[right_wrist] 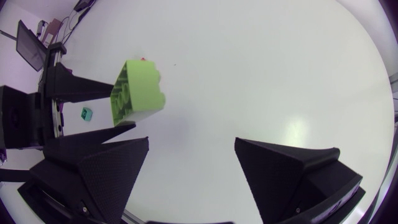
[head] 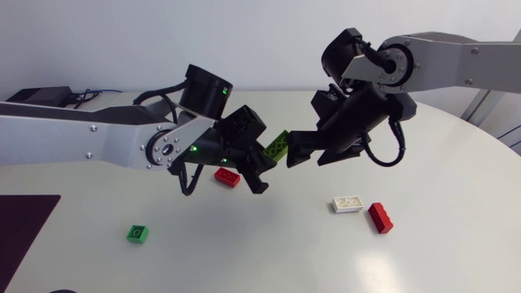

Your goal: Sort duplo bricks by size, large to the right and small to the left

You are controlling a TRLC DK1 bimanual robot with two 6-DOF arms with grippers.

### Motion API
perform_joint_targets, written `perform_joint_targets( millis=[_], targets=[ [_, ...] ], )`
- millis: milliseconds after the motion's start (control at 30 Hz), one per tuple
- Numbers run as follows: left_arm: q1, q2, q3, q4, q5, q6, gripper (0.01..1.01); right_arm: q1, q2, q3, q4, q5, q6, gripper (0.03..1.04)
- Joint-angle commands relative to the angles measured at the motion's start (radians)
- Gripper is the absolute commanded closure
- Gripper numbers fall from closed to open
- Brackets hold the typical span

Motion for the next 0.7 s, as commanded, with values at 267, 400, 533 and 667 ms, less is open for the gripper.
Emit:
perform_joint_targets(
  millis=[267,400,533,667],
  targets=[
    [-0.038,-0.031,-0.072,0.058,0.018,-0.053,0.705,-0.004,0.004,0.111,-0.038,-0.024,-0.001,0.07],
    [-0.044,-0.03,-0.08,0.066,0.02,-0.056,0.703,-0.005,0.006,0.108,-0.038,-0.027,0.002,0.07],
    [-0.056,-0.011,-0.095,0.097,0.02,-0.059,0.703,0.001,0.003,0.132,-0.044,-0.034,0.006,0.07],
    [-0.061,-0.002,-0.106,0.128,0.02,-0.066,0.703,0.001,-0.005,0.166,-0.068,-0.034,0.012,0.07]
  ],
)
